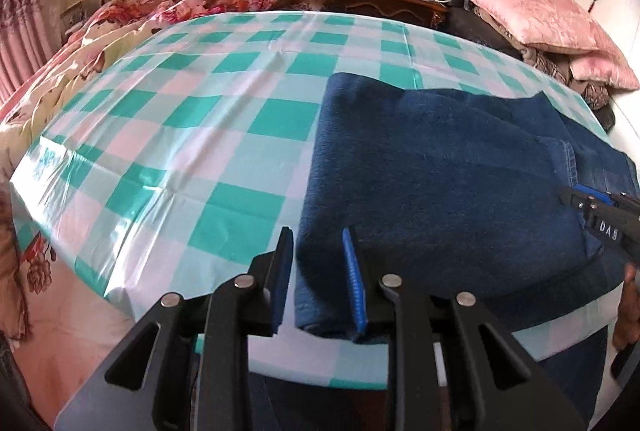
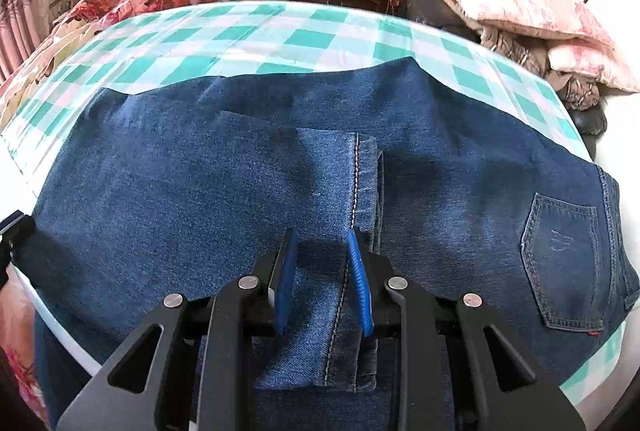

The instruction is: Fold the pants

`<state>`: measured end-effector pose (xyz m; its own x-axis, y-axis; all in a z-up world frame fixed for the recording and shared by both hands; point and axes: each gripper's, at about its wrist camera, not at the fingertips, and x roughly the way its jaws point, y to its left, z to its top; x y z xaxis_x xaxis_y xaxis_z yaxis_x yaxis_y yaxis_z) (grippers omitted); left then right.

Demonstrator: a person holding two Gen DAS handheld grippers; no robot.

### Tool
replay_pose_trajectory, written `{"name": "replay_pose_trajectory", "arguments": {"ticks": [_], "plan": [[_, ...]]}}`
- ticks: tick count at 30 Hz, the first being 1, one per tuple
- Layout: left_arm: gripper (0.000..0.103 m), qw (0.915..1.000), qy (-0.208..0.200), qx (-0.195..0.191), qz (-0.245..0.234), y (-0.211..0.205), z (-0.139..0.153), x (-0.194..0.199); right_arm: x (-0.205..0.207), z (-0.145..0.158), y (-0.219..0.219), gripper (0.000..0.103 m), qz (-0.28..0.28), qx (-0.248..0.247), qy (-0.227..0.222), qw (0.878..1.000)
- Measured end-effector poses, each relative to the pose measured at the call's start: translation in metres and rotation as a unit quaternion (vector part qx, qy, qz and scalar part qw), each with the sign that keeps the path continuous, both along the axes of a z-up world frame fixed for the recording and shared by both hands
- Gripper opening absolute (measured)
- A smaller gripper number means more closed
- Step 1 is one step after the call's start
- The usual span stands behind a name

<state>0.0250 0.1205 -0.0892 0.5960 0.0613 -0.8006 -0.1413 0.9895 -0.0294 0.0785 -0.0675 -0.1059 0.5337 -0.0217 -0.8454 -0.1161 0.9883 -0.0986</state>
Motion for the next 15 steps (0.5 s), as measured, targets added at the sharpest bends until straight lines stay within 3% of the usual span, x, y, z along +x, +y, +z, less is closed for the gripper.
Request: {"name": "replay_pose_trajectory", "arguments": {"ticks": [1,4,7,10,13,15], "plan": [[0.026,1.0000,-0.003,0.001,0.000,0.000,0.002,-0.002,0.006,0.007,0.002,0.027,0.007,-0.001,0.003,1.000],[0.026,0.9999,-0.017,0.001,0.003,0.003,0.010,-0.007,0.032,0.065,0.020,0.028,0.048,-0.044,-0.056,0.996],[0.026,0.9996,-0.024,0.002,0.014,0.005,0.019,-0.011,0.077,0.135,0.038,0.038,0.066,-0.062,-0.101,0.991],[0.026,0.9992,-0.026,0.021,0.021,0.001,0.027,-0.013,0.135,0.193,0.055,0.039,0.056,-0.107,-0.076,0.990],[0.026,0.9992,-0.015,0.033,0.016,-0.005,0.028,-0.013,0.162,0.257,0.059,0.040,0.037,-0.160,-0.071,0.984],[0.026,0.9992,-0.013,0.036,0.008,-0.011,0.031,-0.015,0.154,0.320,0.047,0.070,0.056,-0.136,-0.125,0.981]]}}
